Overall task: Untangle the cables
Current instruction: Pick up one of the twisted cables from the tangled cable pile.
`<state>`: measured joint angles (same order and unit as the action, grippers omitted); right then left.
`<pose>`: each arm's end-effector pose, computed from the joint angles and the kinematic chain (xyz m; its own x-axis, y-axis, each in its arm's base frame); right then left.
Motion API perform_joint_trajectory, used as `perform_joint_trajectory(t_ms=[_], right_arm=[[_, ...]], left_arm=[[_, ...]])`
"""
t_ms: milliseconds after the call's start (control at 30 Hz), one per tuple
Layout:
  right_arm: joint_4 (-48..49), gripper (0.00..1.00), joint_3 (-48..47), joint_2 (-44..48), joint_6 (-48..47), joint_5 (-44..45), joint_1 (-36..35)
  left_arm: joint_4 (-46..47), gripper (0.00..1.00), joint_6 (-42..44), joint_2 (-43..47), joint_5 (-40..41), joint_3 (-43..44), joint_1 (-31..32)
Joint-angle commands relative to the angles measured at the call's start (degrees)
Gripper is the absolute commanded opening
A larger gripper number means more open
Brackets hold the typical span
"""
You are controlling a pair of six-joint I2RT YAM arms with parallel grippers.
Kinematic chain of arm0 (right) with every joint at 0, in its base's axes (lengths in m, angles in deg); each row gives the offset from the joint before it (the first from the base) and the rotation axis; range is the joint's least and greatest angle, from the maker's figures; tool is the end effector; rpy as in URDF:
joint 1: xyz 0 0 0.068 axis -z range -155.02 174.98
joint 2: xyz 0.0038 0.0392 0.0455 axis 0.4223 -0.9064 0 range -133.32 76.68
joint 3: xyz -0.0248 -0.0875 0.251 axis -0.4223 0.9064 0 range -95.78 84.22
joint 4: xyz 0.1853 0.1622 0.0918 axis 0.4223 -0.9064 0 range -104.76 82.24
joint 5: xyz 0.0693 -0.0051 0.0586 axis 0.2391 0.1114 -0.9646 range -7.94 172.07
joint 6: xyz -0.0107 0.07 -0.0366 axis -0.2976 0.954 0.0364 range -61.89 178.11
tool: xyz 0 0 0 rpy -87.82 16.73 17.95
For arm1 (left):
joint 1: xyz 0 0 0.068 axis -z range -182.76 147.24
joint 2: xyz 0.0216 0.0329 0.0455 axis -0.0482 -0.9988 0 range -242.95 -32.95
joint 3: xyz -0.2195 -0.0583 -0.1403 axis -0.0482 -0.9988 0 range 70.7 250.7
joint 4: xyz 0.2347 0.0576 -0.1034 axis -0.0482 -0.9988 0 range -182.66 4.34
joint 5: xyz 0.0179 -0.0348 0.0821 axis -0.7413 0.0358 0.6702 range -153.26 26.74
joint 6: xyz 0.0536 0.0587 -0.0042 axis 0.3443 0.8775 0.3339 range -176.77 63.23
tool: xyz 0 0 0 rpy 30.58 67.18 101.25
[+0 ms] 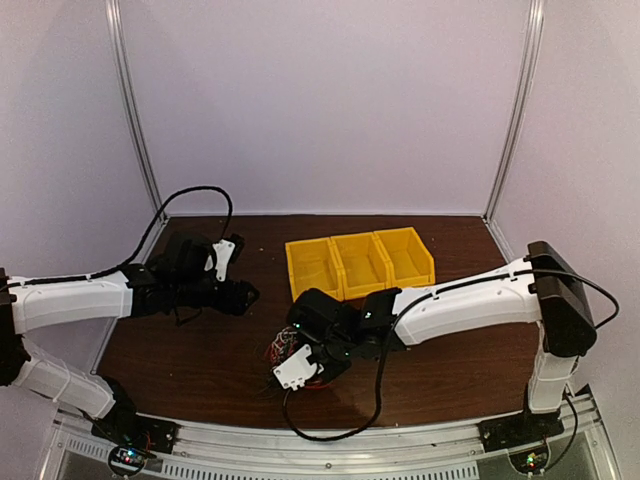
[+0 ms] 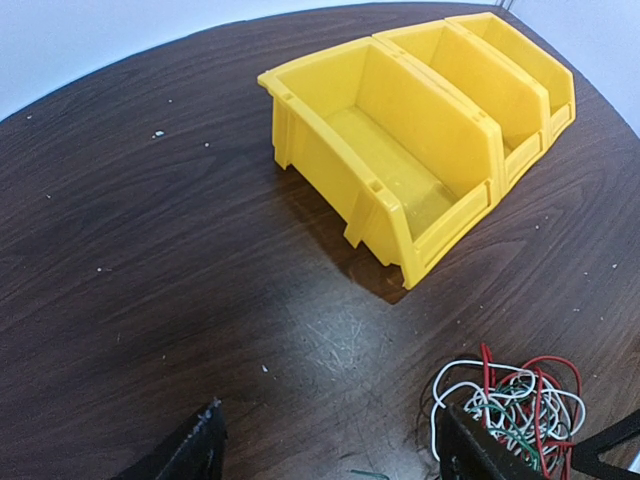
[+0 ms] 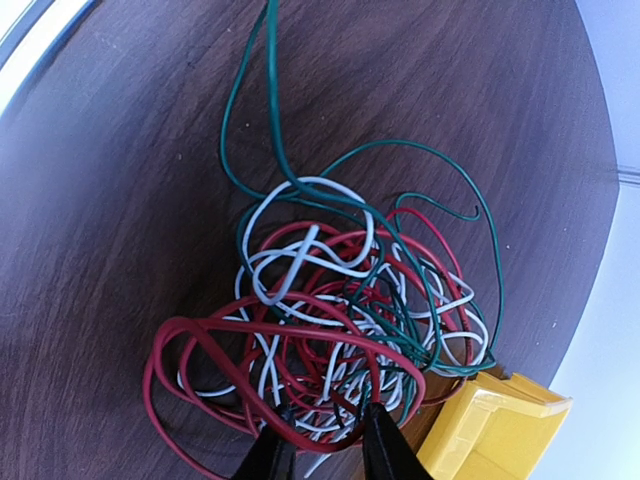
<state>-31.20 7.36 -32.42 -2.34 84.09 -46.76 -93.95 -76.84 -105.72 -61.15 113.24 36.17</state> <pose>0.1356 0.4030 0.1587 0.6925 -0.6757 -0.2527 -0.6902 -0.5185 -0.5048 0.2337 -0.1855 0.1989 -0.6629 0.0945 -0.7428 0.4024 0.8815 -0.2469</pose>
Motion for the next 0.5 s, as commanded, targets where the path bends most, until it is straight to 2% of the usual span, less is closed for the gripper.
perform_joint_trajectory(t_ms=[0, 100, 233, 333, 467], right_arm=[[-0.5, 0.2, -2.5, -0.1, 0.5, 0.1, -0.6], [-0.5, 0.09, -2.8, 0.3, 1.2, -0.7, -0.5], [0.0, 0.0, -2.9, 1.1, 2.8, -1.4, -0.5], [0.2, 0.0, -2.8, 2.0, 4.6, -1.9, -0.4], [0.7, 0.0, -2.8, 3.8, 8.9, -4.9, 1.1]], left_arm=[[0.5, 0.75, -0.2, -0.5, -0.9, 1.8, -0.4], [0.4, 0.75, -0.2, -0.9, -1.2, 2.0, -0.4], [0.4, 0.75, -0.1, -1.5, -1.7, 2.2, -0.4], [1.0, 0.75, 0.0, -1.9, -3.1, 2.3, -0.4], [5.1, 0.69, 0.6, -1.0, -10.5, 1.6, -0.4]])
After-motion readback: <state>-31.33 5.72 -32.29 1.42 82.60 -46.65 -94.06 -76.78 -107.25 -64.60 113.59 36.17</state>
